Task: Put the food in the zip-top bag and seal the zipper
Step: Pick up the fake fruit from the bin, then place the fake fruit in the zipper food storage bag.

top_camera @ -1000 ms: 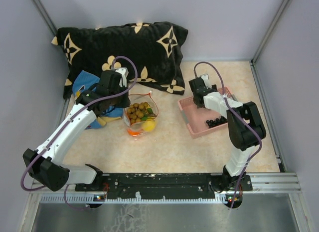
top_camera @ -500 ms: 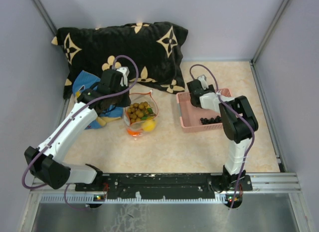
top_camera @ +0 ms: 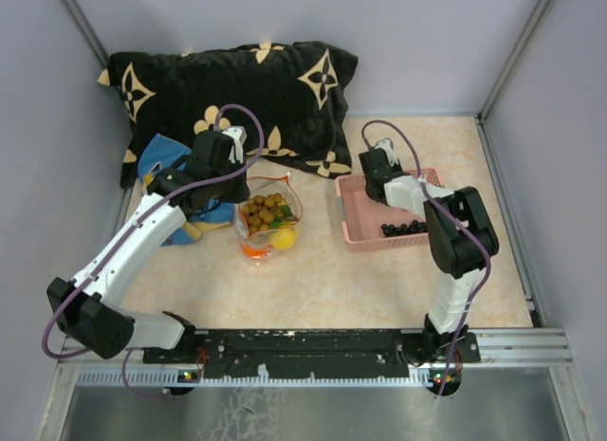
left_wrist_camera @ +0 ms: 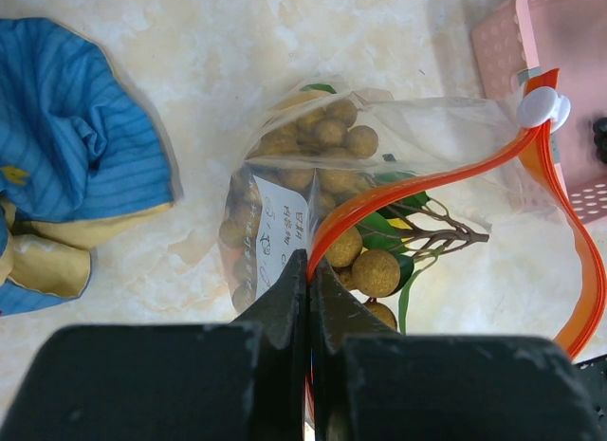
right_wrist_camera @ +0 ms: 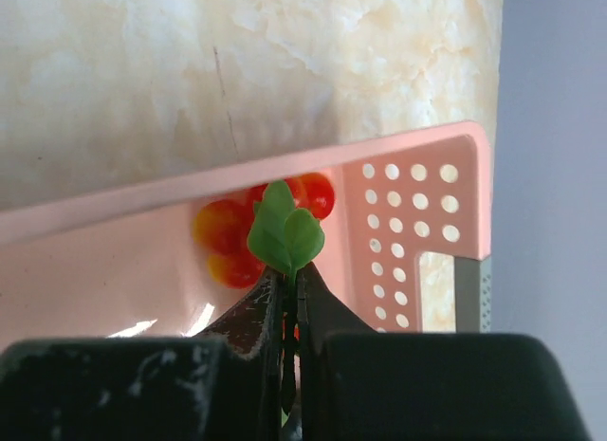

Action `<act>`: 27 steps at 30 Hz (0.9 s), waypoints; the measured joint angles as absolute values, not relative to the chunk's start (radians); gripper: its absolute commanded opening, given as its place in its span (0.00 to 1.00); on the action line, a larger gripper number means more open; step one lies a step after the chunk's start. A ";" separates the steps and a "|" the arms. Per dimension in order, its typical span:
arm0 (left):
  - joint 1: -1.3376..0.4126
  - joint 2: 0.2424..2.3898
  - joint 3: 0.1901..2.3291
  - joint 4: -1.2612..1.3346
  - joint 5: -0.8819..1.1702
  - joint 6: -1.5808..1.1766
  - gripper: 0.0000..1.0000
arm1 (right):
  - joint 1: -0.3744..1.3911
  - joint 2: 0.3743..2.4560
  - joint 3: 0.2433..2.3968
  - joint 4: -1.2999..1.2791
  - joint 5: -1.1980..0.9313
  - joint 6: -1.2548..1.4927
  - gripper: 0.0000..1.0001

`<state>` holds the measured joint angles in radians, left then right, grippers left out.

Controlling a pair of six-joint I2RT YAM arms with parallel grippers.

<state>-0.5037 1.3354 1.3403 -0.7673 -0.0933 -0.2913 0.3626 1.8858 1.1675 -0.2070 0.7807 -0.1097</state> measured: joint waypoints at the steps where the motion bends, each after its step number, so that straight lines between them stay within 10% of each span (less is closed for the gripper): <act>1: -0.504 1.335 1.340 -0.767 -0.092 -0.291 0.00 | 0.363 1.866 1.159 -0.211 0.776 -0.109 0.00; 27: -0.504 1.335 1.340 -0.723 -0.056 -0.290 0.00 | 0.708 1.402 1.341 -0.533 0.632 0.103 0.00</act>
